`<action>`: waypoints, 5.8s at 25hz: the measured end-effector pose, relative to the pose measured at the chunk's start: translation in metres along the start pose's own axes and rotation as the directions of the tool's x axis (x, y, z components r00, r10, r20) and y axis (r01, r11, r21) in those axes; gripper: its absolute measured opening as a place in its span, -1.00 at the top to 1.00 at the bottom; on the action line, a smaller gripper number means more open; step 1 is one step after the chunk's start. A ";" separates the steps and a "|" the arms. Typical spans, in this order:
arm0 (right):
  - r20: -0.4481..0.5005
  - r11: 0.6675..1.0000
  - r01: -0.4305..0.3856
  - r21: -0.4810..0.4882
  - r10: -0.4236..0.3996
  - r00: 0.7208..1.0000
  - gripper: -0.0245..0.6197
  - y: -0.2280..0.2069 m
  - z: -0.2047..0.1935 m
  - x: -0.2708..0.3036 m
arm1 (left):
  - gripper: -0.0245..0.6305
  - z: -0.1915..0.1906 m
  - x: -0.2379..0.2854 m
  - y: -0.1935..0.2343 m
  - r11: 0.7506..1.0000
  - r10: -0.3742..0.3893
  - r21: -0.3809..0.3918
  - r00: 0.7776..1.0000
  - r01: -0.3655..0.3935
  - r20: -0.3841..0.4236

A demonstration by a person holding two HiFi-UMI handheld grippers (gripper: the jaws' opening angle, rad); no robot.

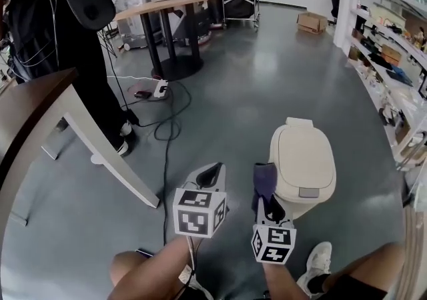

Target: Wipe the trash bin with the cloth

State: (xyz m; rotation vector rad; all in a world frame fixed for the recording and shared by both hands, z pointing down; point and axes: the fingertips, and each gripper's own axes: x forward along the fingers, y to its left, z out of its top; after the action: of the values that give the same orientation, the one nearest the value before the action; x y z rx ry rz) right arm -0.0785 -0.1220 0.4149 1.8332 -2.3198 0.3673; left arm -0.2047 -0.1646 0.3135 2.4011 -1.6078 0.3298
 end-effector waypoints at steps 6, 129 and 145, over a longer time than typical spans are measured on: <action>-0.030 1.000 0.028 -0.005 -0.028 0.999 0.61 -0.003 -0.021 0.017 | 0.93 -0.027 0.025 -0.004 0.998 -0.056 -0.025 0.996 0.055 -0.062; -0.378 0.864 0.410 0.293 -0.289 0.880 0.61 -0.035 -0.211 0.121 | 0.93 -0.074 0.078 0.015 0.968 -0.197 0.114 0.956 0.225 -0.216; -0.132 0.888 0.340 0.310 -0.314 0.940 0.61 -0.021 -0.081 0.147 | 0.93 -0.065 0.073 0.021 0.971 -0.189 0.108 0.963 0.212 -0.191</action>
State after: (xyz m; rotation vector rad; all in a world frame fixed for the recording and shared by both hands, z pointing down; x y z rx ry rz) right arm -0.0945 -0.2402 0.5350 2.2684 -1.9347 0.7986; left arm -0.2006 -0.2158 0.3988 2.5185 -1.2898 0.6081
